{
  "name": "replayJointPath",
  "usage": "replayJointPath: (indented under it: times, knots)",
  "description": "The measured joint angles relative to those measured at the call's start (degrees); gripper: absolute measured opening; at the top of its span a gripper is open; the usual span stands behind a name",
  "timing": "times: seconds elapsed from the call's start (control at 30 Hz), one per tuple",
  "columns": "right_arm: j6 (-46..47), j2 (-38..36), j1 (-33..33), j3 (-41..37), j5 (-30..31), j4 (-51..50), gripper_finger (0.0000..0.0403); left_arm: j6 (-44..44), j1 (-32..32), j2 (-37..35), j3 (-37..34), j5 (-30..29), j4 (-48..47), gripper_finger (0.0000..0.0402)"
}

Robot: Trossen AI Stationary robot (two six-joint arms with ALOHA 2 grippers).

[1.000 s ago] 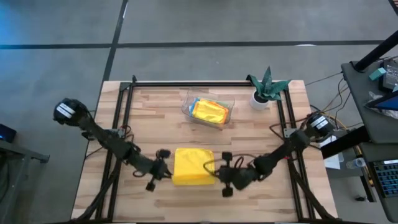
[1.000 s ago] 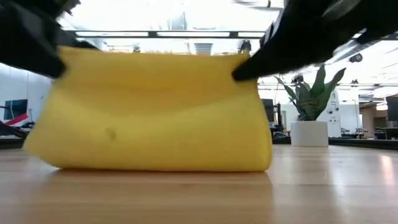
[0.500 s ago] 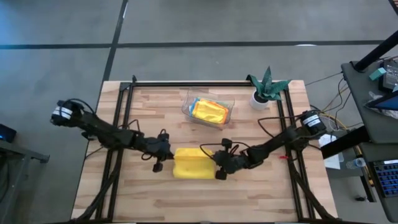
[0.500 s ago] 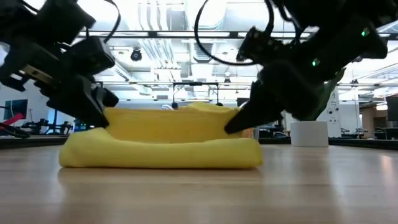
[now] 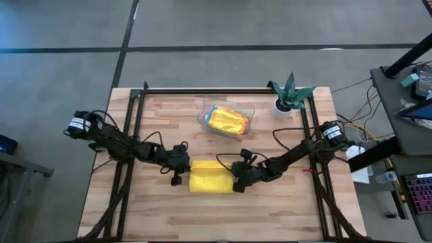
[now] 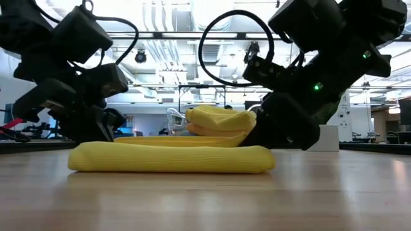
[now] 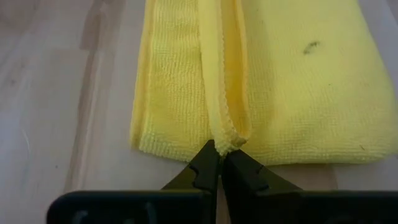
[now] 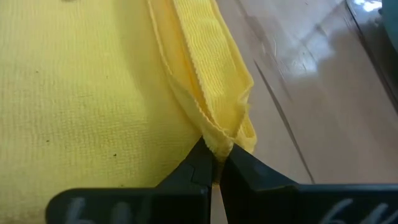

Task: Fold microfiber towels
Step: Fold the yellow towel

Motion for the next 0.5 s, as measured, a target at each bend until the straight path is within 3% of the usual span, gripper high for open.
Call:
replayJointPath:
  times: [0.2, 0.33, 0.5]
  knots:
    - [-0.3, 0.0, 0.0, 0.0, 0.0, -0.4, 0.0032, 0.8, 0.3, -1.8, 0.6, -3.7, -2.3, 0.0037]
    - [-1.0, 0.0, 0.0, 0.0, 0.2, -0.4, 0.0064, -0.4, 0.4, -3.6, 1.8, -10.3, -9.4, 0.0069]
    - [-1.5, 0.0, 0.0, 0.0, 0.4, -0.5, 0.0115, -0.4, 0.4, -5.2, 3.1, -11.9, -14.0, 0.0099]
